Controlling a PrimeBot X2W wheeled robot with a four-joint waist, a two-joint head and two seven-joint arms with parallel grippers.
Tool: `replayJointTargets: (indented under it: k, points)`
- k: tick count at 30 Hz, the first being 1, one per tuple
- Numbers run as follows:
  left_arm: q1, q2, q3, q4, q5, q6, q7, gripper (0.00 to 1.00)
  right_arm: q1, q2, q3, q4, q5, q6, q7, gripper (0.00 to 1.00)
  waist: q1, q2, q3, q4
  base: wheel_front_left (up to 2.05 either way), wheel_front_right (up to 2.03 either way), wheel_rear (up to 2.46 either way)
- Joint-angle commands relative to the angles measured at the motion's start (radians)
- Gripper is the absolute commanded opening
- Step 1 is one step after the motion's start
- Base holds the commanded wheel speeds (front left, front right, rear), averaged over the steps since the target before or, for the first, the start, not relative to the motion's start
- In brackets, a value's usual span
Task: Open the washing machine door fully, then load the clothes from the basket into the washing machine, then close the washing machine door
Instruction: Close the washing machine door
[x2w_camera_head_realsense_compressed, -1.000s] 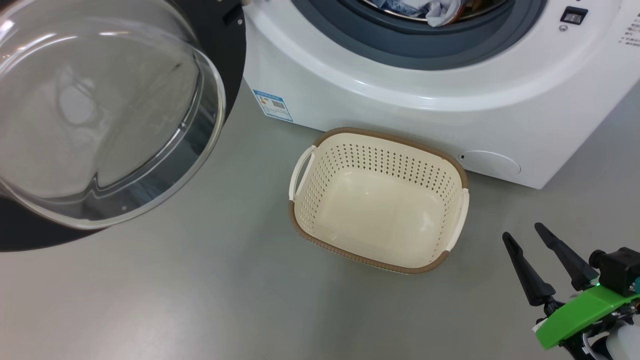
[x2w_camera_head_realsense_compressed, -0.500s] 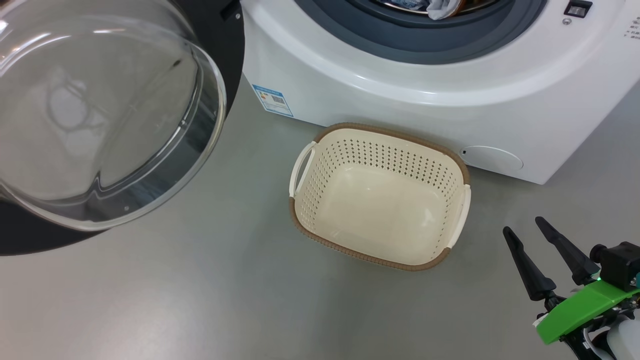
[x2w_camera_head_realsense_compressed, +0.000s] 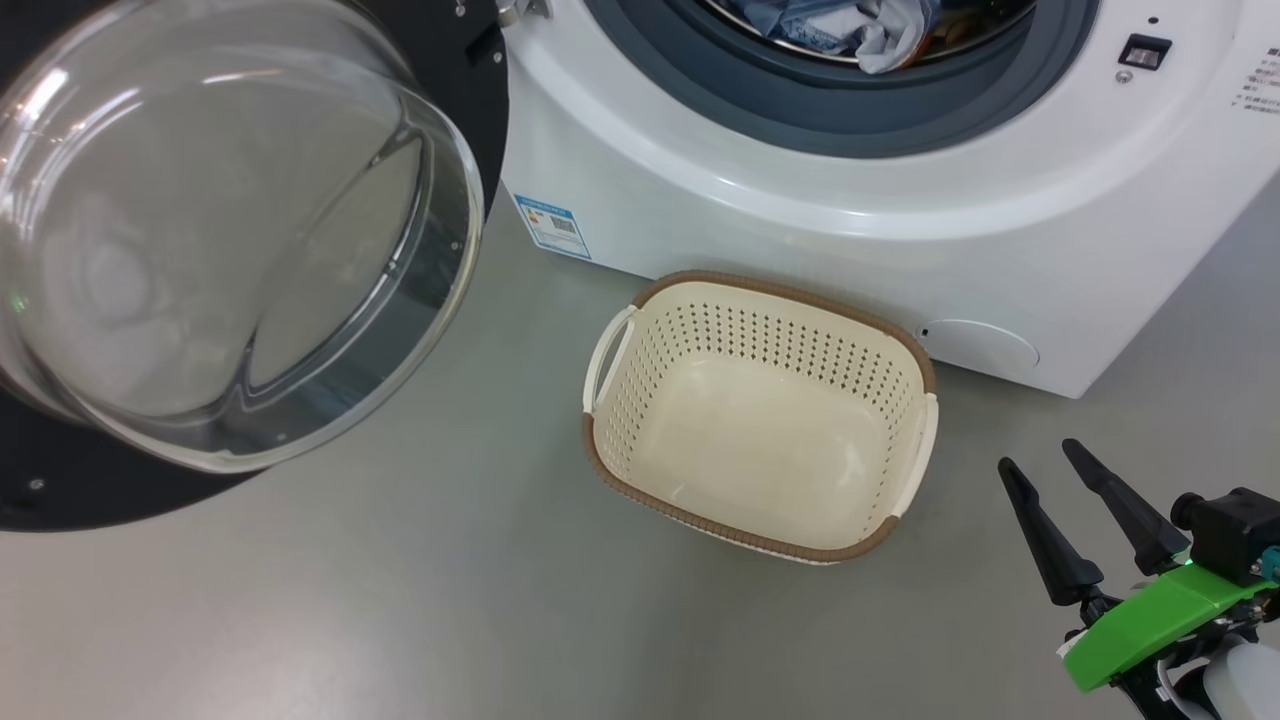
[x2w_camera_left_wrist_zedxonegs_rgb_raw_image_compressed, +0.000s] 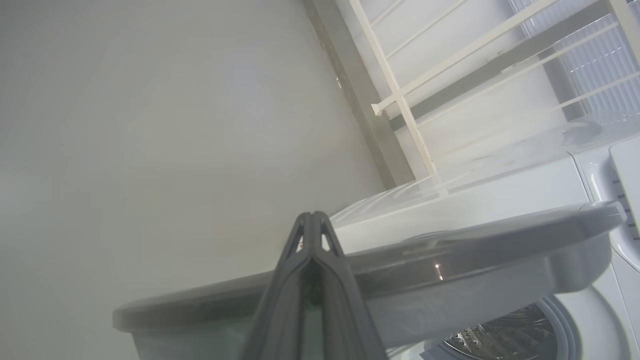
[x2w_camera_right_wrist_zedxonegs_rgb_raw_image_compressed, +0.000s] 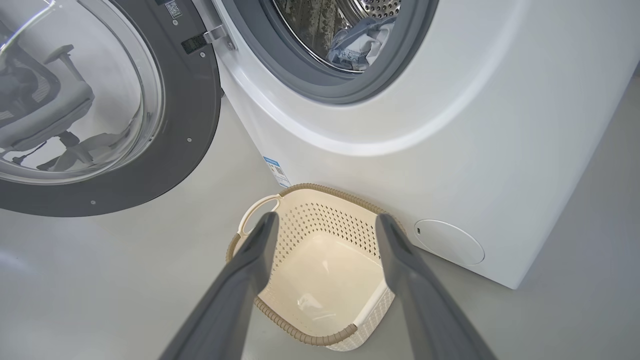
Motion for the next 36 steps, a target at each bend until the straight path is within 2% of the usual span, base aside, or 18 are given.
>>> replayJointTargets:
  k: [1, 36]
  points:
    - [0.017, 0.029, -0.001, -0.059, -0.023, -0.005, 0.047, 0.00, -0.005, -0.004, 0.020, -0.017, 0.003, 0.002, -0.008, 1.00, 0.0000, -0.0001, -0.014, 0.002, 0.00, 0.00, 0.00]
    - [0.177, 0.049, -0.073, -0.392, -0.082, -0.005, 0.268, 0.00, 0.064, 0.064, -0.003, -0.007, 0.003, 0.002, -0.008, 1.00, 0.0000, -0.0001, -0.153, 0.022, 0.00, 0.00, 0.00]
